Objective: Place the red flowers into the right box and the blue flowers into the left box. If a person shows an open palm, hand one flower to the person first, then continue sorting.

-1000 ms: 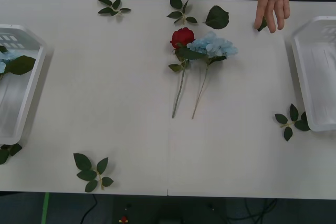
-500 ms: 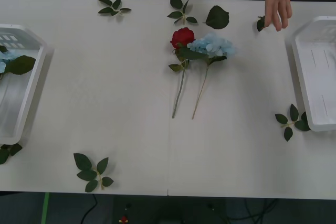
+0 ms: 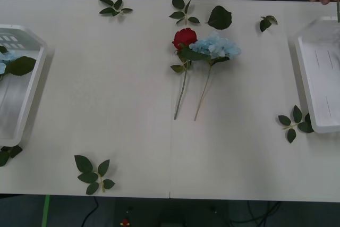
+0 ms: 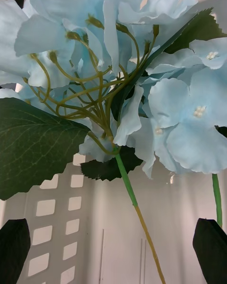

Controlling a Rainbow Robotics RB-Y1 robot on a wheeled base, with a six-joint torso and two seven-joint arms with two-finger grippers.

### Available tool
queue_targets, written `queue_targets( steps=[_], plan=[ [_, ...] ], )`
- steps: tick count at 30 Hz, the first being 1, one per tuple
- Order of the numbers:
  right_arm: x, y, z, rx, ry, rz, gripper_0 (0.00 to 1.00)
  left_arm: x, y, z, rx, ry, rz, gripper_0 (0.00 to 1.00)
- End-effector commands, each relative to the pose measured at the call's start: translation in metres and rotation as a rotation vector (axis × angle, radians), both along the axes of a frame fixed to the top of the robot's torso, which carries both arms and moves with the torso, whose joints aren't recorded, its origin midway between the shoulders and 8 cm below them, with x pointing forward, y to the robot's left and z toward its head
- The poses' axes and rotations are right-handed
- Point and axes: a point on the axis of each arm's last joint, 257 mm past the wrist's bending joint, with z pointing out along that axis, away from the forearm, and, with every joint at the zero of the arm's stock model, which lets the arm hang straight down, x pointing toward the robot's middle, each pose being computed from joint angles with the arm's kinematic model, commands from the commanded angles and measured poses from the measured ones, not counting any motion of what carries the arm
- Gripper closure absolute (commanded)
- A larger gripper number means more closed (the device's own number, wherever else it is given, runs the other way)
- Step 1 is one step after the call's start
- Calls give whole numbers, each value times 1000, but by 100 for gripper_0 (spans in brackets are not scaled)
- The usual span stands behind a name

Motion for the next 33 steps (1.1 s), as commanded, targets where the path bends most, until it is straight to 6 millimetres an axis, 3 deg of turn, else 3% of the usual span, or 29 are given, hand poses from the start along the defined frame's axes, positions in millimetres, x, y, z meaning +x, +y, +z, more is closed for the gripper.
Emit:
queue_targets(
  steps=[1,5,8,9,23,28,33],
  plan=[
    [1,35,20,-31,-73,34,100,3,13,32,128,4,-47,0],
    [1,36,17,-30,-68,38,97,3,12,32,127,4,-49,0],
    [2,37,15,-24,-62,40,10,3,13,32,127,3,-47,0],
    [1,37,16,-21,-63,42,0,3,12,31,129,6,-49,0],
    [1,35,9,6,-43,50,0,2,13,31,127,6,-47,0],
    [3,31,-9,5,34,66,0,2,13,31,127,7,-48,0],
    [-4,18,-46,-16,225,105,0,2,13,31,127,7,-48,0]
  ],
)
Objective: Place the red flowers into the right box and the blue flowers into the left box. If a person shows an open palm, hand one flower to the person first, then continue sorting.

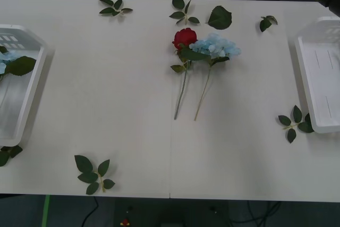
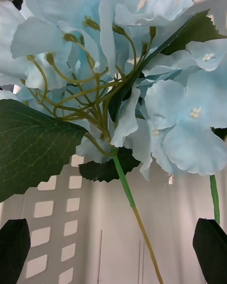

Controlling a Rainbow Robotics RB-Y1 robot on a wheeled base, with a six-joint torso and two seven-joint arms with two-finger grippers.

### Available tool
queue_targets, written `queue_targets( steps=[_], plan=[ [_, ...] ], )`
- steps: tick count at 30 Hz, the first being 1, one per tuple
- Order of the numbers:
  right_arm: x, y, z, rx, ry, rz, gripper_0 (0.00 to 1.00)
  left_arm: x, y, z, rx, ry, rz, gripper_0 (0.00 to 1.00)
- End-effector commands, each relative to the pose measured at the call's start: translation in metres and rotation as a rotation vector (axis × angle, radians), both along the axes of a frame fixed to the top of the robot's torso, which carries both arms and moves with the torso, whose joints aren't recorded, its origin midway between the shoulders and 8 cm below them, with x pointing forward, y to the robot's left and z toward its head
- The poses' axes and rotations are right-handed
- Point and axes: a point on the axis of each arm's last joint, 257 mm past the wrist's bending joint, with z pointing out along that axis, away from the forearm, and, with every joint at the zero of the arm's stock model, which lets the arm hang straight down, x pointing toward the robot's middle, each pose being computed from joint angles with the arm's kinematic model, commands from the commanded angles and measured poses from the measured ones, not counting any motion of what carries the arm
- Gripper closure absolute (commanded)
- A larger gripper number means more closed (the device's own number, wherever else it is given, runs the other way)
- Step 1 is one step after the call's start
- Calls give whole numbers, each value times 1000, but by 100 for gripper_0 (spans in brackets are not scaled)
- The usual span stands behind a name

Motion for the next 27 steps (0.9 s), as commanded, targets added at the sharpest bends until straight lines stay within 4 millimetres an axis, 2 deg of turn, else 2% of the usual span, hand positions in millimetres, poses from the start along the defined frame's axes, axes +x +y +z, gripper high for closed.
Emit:
queue_targets(
  steps=[1,2,5,8,9,13,14,16,20,23,27],
  plan=[
    [-12,-26,-11,-43,113,5,0,1,14,31,127,8,-44,0],
    [-14,-27,-17,-52,144,12,0,1,14,31,127,8,-44,0],
    [-29,-33,-57,-65,334,42,0,1,14,31,127,8,-44,0],
    [-44,-29,-93,-49,502,64,0,1,14,31,127,8,-44,0],
    [-46,-29,-98,-44,530,64,0,1,14,31,127,8,-44,0],
    [-59,-15,-139,-12,709,32,0,1,14,31,127,8,-44,0],
    [-60,-10,-148,0,742,15,0,-1,12,21,112,18,-44,0],
    [-61,-1,-158,24,790,-12,0,-1,10,19,109,16,-44,0],
    [-57,31,-183,66,879,-76,0,7,7,41,138,-10,-61,0],
    [-53,55,-197,88,915,-111,0,13,-11,71,113,5,-87,0],
    [-48,81,-213,83,947,-170,0,9,-51,130,16,58,-116,0]
  ],
)
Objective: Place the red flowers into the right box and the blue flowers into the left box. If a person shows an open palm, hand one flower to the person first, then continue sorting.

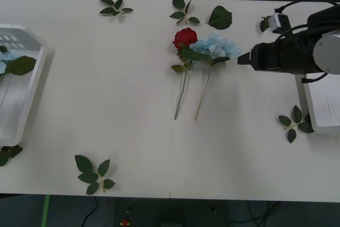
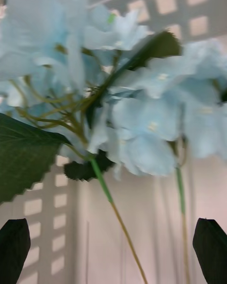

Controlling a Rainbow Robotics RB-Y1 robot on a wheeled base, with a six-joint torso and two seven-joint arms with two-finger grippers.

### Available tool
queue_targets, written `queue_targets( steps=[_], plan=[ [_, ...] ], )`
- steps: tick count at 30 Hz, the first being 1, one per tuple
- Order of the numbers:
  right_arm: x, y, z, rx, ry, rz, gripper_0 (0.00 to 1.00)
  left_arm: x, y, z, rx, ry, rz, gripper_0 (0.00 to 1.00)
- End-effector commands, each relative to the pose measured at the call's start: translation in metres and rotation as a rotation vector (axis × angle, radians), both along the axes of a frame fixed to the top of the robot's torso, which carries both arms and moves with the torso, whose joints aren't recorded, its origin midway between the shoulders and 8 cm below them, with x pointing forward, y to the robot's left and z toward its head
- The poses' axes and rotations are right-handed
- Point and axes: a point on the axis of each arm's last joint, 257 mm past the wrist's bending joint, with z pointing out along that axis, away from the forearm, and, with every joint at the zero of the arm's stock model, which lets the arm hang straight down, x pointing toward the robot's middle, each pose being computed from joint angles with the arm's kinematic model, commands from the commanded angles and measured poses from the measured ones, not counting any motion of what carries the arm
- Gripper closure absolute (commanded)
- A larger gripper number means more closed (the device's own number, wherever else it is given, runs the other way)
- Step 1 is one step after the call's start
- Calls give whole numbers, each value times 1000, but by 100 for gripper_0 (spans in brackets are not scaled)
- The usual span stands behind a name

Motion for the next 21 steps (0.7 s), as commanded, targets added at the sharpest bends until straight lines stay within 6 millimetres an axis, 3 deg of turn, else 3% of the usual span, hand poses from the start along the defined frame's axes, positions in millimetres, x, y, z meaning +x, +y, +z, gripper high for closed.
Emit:
queue_targets(
  steps=[1,4,8,12,21],
  plan=[
    [16,40,23,-5,-26,-43,0,12,-29,124,41,-41,-80,0],
    [20,57,12,-17,0,-86,0,3,-66,150,-67,-1,-73,0],
    [29,75,1,-22,26,-142,0,2,-122,168,-212,11,-28,0],
    [42,87,-14,-66,22,-185,0,15,-180,165,-339,-2,32,0],
    [67,106,-44,-119,-1,-229,0,37,-275,175,-553,-40,26,0]
  ],
)
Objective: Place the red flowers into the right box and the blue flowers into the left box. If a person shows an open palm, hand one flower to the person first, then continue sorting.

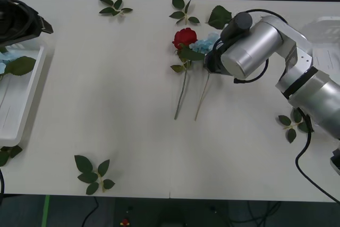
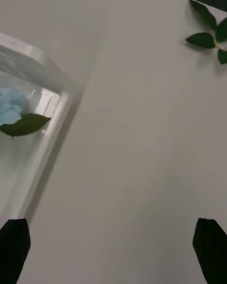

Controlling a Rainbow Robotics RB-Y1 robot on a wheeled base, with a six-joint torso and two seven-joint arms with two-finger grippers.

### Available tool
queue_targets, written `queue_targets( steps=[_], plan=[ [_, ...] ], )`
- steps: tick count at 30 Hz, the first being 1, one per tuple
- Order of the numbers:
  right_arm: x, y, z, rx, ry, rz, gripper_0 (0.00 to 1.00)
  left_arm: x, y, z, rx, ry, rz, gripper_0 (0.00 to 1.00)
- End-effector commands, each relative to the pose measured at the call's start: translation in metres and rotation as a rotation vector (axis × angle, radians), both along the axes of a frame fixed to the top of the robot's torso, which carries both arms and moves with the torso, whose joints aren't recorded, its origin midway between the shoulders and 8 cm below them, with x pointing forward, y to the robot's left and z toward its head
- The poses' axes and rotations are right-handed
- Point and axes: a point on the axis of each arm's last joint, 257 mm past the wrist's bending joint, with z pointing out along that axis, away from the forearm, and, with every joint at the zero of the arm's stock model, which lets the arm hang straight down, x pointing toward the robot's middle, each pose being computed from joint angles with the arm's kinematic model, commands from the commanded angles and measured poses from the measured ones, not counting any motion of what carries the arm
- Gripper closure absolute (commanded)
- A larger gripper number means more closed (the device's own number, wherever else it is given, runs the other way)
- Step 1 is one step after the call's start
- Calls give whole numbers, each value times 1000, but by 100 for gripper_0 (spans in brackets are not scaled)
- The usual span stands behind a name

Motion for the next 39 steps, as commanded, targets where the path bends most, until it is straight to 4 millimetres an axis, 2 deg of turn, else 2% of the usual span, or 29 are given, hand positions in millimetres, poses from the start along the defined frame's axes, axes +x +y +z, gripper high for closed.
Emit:
queue_targets(
  steps=[1,6,14,25,26,27,29,39],
  plan=[
    [21,32,16,12,-63,-1,0,16,-45,49,32,-102,-124,0],
    [29,34,3,-21,-70,-7,0,22,-86,52,-6,-138,-161,0],
    [38,33,-10,-57,-90,-9,0,22,-120,42,-45,-136,-217,0],
    [43,28,-22,-82,-104,-2,0,22,-120,42,-45,-136,-217,0],
    [43,28,-22,-84,-105,-2,10,22,-120,42,-45,-136,-217,0],
    [43,28,-22,-84,-105,-2,45,22,-120,42,-45,-136,-217,0],
    [43,28,-21,-80,-105,-5,100,22,-120,42,-45,-136,-217,0],
    [46,29,-17,-72,-118,-4,100,22,-120,42,-45,-136,-217,0]
  ],
)
